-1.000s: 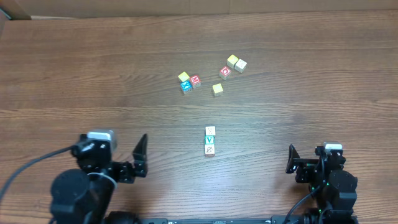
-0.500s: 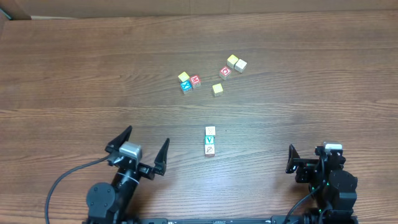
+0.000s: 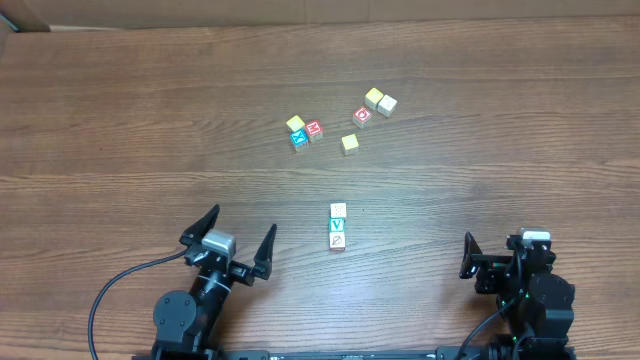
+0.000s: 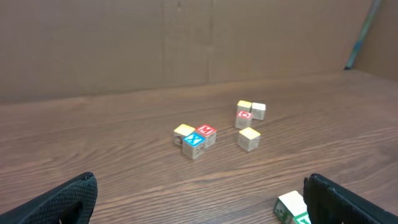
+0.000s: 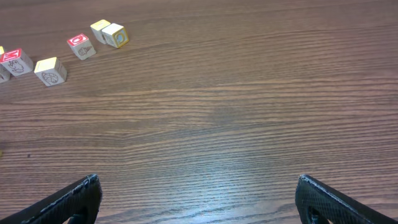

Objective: Flip 3 blocks

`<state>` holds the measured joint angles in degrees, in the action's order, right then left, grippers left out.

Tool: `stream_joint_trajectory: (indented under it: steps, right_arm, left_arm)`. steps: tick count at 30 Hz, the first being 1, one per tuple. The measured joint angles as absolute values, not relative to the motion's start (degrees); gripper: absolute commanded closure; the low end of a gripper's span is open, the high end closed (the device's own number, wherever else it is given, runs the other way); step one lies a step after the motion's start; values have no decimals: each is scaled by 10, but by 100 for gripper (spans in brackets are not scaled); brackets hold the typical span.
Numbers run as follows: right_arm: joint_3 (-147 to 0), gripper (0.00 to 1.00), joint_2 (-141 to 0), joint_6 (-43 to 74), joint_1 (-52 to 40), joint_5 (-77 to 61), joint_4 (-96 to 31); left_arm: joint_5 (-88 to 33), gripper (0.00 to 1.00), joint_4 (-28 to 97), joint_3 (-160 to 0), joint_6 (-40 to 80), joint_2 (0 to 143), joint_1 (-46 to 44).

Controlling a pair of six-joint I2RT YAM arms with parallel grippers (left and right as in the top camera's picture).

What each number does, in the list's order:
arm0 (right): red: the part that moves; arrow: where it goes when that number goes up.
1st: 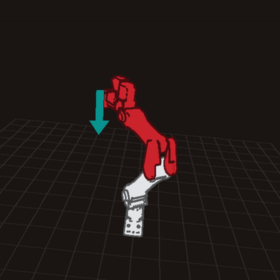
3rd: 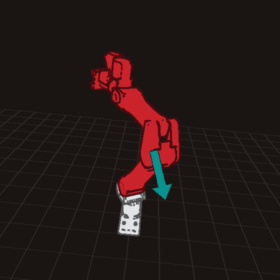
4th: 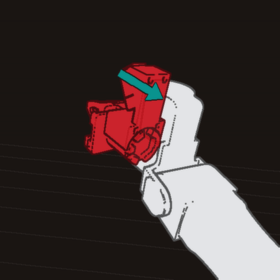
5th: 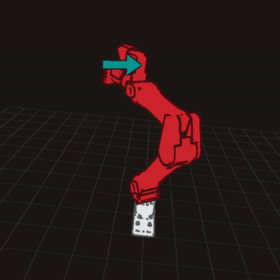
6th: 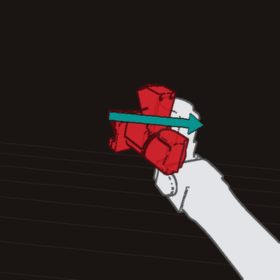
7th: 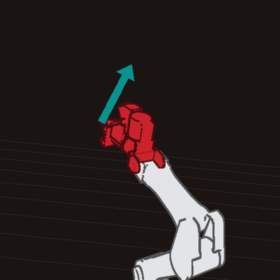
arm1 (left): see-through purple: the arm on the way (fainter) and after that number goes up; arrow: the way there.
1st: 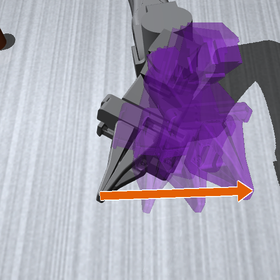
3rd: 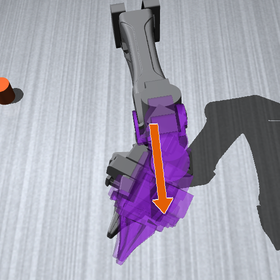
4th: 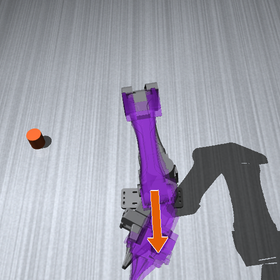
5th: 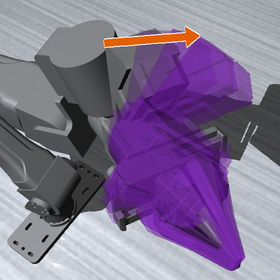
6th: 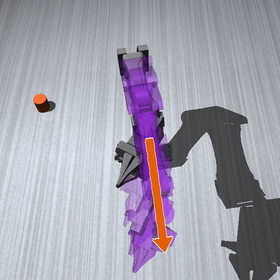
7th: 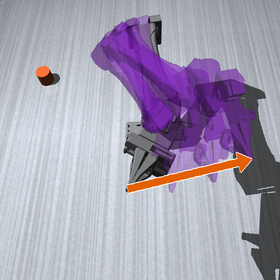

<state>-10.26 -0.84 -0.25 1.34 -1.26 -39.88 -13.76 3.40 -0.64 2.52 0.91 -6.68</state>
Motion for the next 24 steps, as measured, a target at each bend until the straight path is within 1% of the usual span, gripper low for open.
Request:
stream_joint_trajectory:
  steps: [11, 24]
  right_arm:
    - [-103, 0, -8, -3, 13, -13, -399]
    - [-103, 0, -8, -3, 13, -13, -399]
  left_arm:
    - [-75, 0, 39, -6, 25, 9, -67]
    - [-68, 0, 39, -6, 25, 9, -67]
